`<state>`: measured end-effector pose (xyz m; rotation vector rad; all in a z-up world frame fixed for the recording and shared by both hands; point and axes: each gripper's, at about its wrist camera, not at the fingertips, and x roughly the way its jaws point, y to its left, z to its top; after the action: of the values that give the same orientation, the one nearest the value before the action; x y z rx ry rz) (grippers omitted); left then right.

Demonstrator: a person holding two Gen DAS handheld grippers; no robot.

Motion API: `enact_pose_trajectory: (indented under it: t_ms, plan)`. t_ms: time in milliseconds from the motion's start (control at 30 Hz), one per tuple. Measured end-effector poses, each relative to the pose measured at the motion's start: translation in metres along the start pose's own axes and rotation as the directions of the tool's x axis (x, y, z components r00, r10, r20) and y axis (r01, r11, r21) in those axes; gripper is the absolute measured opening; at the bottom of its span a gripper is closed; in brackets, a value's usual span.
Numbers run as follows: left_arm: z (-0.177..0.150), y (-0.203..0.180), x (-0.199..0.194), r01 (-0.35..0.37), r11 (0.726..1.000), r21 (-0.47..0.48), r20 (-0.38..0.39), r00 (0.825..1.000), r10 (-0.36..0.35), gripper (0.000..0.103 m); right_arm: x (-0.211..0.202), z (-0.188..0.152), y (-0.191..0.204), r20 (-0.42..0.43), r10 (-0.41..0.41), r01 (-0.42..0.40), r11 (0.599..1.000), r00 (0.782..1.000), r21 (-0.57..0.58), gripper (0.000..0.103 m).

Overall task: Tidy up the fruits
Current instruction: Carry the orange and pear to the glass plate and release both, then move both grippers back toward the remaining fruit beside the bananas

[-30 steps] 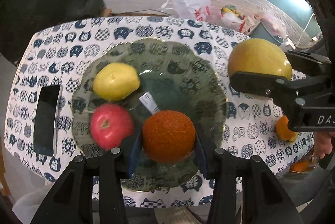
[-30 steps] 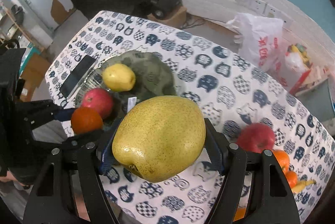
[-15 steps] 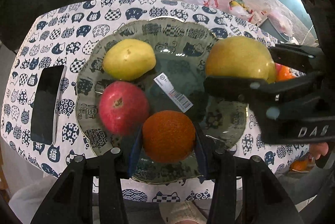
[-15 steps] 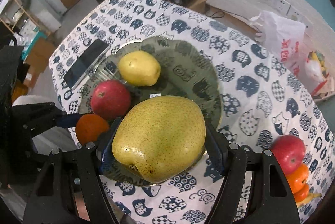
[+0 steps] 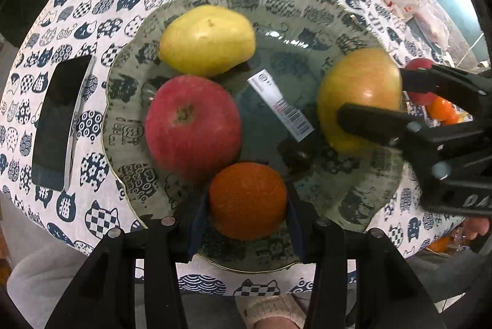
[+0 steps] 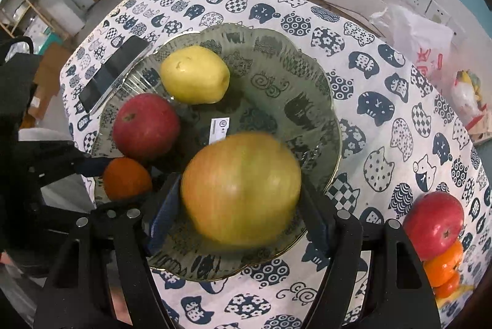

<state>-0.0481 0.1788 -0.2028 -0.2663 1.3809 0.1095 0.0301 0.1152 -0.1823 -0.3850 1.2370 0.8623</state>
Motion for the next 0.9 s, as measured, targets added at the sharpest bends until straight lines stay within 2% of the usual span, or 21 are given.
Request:
enact_pose_trajectory:
  t_ms: [200, 267, 667, 900]
  plan:
    - [0.002, 0.001, -0.006, -0.003, 1.000, -0.013, 0.018, 1.000, 0.003, 0.055, -0.002, 0.000, -0.009, 0.003, 0.037, -0.037, 0.999, 0.999, 0.037, 0.069]
    - [0.002, 0.001, -0.007, -0.011, 1.000, -0.009, 0.022, 1.000, 0.011, 0.062, -0.002, -0.001, -0.009, 0.001, 0.042, -0.042, 0.999, 0.999, 0.032, 0.069]
    - [0.001, -0.005, -0.010, -0.029, 0.999, 0.020, 0.023, 0.999, 0.029, 0.063, -0.002, -0.003, -0.007, -0.005, 0.039, -0.039, 0.999, 0.999, 0.016, 0.069]
    - [0.001, -0.010, -0.026, -0.046, 0.998, 0.046, 0.069, 0.997, 0.042, 0.067, -0.010, -0.005, -0.008, 0.013, 0.046, -0.046, 0.999, 0.999, 0.027, 0.070]
